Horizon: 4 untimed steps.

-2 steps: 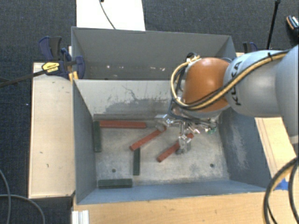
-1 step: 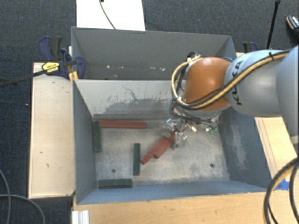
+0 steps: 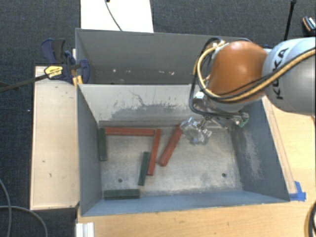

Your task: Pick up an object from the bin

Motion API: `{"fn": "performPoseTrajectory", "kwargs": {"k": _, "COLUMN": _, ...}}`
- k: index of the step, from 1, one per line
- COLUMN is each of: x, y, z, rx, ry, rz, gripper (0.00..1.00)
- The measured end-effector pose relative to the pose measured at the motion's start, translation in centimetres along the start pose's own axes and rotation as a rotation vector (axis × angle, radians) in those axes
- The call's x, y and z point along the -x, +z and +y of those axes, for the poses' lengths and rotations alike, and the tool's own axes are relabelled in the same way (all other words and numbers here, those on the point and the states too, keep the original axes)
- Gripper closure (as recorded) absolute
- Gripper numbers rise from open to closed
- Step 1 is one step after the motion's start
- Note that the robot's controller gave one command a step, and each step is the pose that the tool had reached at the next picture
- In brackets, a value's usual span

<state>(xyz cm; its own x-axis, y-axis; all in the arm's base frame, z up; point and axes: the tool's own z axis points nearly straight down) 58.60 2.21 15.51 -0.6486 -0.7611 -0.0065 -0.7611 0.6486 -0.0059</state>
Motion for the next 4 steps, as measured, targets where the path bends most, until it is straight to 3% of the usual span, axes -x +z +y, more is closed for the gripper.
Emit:
{"fn": "performPoseTrajectory", "kwargs": {"k": 1, "x": 0.0, "y": 0.2, "z": 0.1, "rx": 0.004, "ry": 0.001, "rz": 0.002, "gripper": 0.00}}
{"fn": "performPoseTrajectory", "kwargs": {"k": 2, "x": 5.7, "y": 3.9, "z": 4.2, "rx": 0.008, "ry": -0.270, "rz": 0.003, "gripper": 0.00}}
{"fn": "performPoseTrajectory", "kwargs": {"k": 3, "x": 4.6, "y": 8.4, "z": 4.1, "rx": 0.009, "ry": -0.607, "rz": 0.003, "gripper": 0.00}}
{"fn": "performPoseTrajectory", "kwargs": {"k": 4, "x": 4.7, "y": 8.2, "z": 4.1, "rx": 0.007, "ry": -0.604, "rz": 0.001, "gripper": 1.00}}
